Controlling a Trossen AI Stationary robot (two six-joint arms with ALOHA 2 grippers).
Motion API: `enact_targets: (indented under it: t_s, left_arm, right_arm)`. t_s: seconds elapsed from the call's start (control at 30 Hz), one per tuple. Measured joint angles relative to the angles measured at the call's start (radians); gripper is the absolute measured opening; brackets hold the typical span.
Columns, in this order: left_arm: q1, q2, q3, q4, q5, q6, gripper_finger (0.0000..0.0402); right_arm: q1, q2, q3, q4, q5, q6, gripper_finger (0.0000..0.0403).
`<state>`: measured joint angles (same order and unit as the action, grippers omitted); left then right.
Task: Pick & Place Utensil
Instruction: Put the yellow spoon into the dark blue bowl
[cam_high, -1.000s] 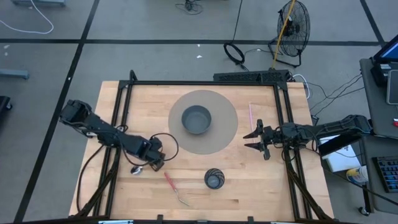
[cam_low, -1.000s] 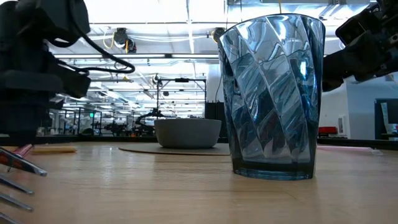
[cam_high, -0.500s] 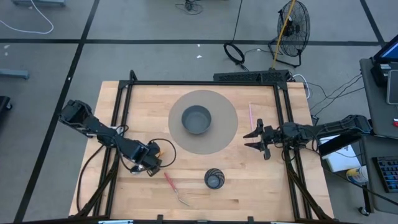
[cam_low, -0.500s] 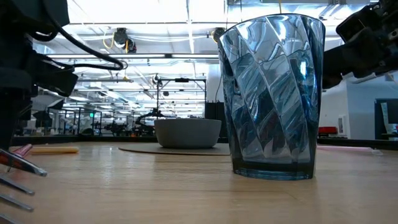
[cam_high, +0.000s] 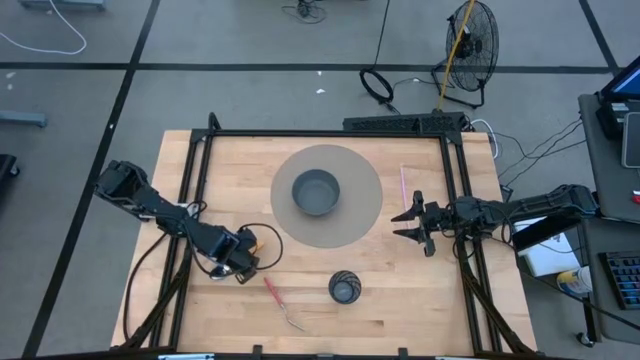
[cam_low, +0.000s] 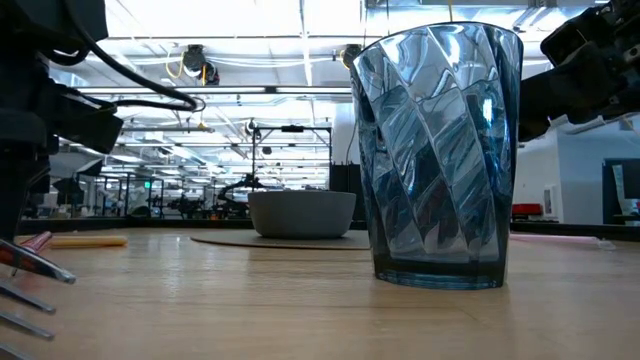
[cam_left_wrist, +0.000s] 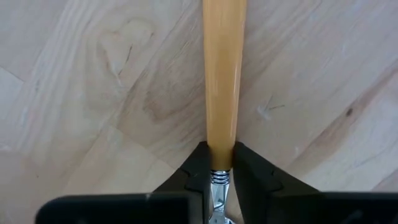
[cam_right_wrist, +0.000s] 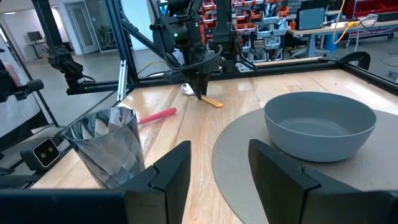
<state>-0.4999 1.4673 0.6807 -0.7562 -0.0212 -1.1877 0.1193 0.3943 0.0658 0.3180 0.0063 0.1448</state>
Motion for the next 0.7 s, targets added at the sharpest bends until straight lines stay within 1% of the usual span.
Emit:
enact_targets:
  t_s: [0.1,0.23,0.4,0.7]
  left_arm:
    - [0.0,0.0,0.0,0.002,-0.017,0.001,0.0058]
    - [0.0,0.0,0.0,0.01,-0.046,-0.005,0.0041]
    - [0.0,0.001,-0.001,0.031,-0.07,-0.013,0.0041]
    - [0.004,0.003,-0.004,0.079,-0.209,-0.034,0.0044]
  right_arm:
    - [0.0,0.0,0.0,0.0,0.0,0.0,0.0155]
    - [0.0,0.0,0.0,0.0,0.0,0.0,0.0155]
    - [0.0,0.0,0.0,0.0,0.0,0.0,0.0155]
    - [0.0,0.0,0.0,0.0,0.0,0.0,0.0155]
